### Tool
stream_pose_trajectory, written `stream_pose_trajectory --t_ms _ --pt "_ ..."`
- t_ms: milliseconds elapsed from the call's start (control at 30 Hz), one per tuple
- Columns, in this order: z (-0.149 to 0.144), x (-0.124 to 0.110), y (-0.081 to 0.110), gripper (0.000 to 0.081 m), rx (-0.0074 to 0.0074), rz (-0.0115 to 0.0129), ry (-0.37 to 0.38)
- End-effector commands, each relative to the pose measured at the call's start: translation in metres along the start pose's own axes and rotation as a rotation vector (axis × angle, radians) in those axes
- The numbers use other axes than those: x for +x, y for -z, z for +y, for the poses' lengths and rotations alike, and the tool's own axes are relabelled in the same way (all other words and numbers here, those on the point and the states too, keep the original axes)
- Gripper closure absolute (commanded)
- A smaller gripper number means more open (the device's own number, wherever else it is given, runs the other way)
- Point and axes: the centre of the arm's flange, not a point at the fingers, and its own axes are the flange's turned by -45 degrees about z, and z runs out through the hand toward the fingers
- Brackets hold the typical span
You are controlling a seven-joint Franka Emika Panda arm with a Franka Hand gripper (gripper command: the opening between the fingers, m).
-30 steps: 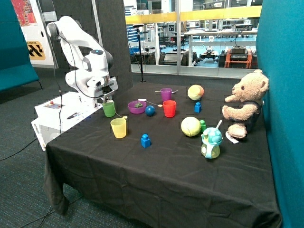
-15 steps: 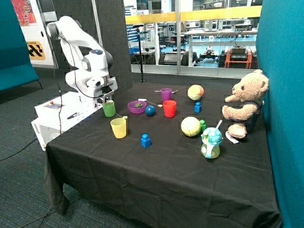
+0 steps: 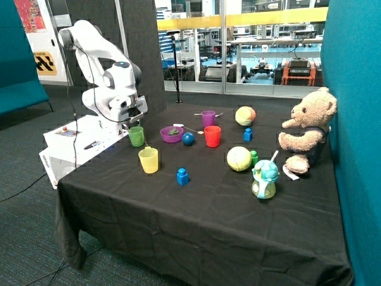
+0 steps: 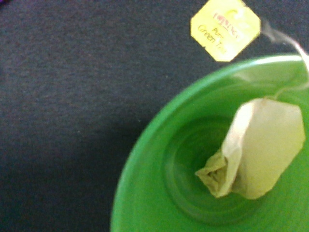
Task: Prepare two cups of tea
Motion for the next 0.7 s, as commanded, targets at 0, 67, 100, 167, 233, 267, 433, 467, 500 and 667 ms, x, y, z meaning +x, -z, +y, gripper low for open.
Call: stream_pose_trajectory --t_ms 0,67,100,167,233,267,433,467,500,667 --pt "-0.016 0.004 0.006 0.0306 0.0036 -0.0018 0.052" --pt "-0.026 0.006 0.008 0.0326 0.0036 -0.0018 0.076" --pt "-0.03 0.008 0.008 0.0335 0.0036 -0.0018 0.086" --pt "-0.045 0.011 0.011 0.0351 0.0036 -0.0017 0.128" --pt "-0.056 0.015 0.012 0.0358 0.0036 -0.0017 0.146" --pt "-0.06 0.016 0.013 0.0361 0.0036 -0.0017 0.154" --pt "-0.082 0.023 0.017 0.0368 0.0037 -0.0016 0.209" --pt "-0.086 0.024 0.018 0.0368 0.0037 -0.0016 0.212" --pt "-0.095 0.027 0.019 0.0367 0.0037 -0.0015 0.241" --pt "-0.13 0.031 0.022 0.0387 0.0038 -0.0013 0.329"
